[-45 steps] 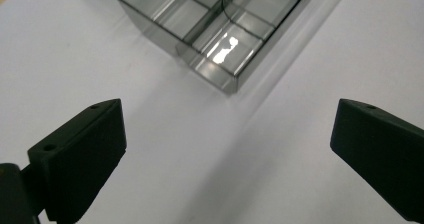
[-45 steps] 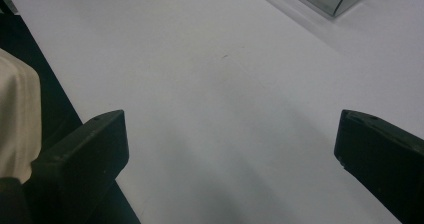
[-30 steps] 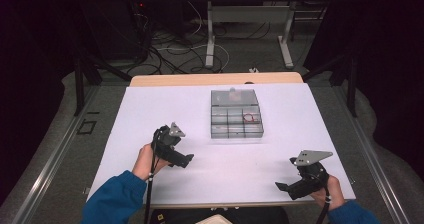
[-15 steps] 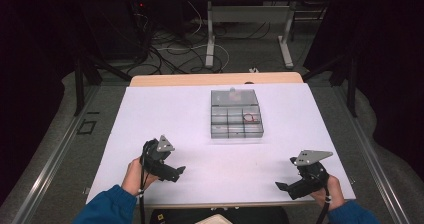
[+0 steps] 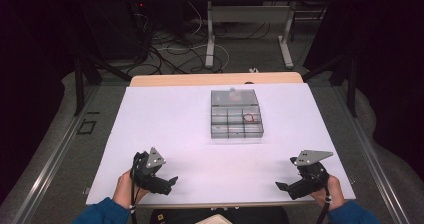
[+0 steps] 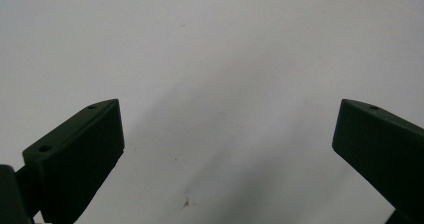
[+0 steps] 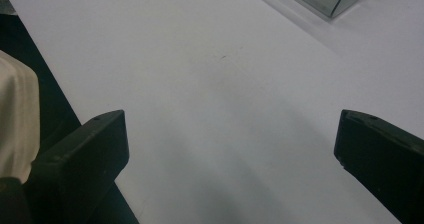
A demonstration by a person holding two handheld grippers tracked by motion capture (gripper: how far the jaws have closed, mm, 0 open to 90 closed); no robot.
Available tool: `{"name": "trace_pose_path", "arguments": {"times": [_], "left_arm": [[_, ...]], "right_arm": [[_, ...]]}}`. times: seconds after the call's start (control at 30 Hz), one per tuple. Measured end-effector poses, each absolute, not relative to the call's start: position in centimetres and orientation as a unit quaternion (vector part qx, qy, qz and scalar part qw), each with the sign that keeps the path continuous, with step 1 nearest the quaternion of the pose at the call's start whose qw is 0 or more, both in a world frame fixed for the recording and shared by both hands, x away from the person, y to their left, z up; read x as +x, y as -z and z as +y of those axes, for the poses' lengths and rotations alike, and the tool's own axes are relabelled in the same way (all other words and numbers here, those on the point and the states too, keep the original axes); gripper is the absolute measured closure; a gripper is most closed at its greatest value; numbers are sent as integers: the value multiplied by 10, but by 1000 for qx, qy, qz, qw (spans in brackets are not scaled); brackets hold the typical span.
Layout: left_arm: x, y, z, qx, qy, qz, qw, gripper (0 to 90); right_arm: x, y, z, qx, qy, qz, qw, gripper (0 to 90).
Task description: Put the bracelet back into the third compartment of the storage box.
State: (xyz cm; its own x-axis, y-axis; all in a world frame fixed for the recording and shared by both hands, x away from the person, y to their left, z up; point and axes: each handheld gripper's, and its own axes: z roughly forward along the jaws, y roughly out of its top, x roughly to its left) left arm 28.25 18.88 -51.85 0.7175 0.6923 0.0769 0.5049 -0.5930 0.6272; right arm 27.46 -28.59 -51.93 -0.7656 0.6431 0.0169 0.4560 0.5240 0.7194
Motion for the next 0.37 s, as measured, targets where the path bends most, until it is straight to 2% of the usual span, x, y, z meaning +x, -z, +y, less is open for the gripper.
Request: {"name": "trace_pose_path", "arguments": {"times": [0.37], "left_arm": [[273, 515, 205, 865, -159, 357, 314, 3]], "right_arm": [[275, 519, -288, 320, -372, 861, 133, 7]]}}
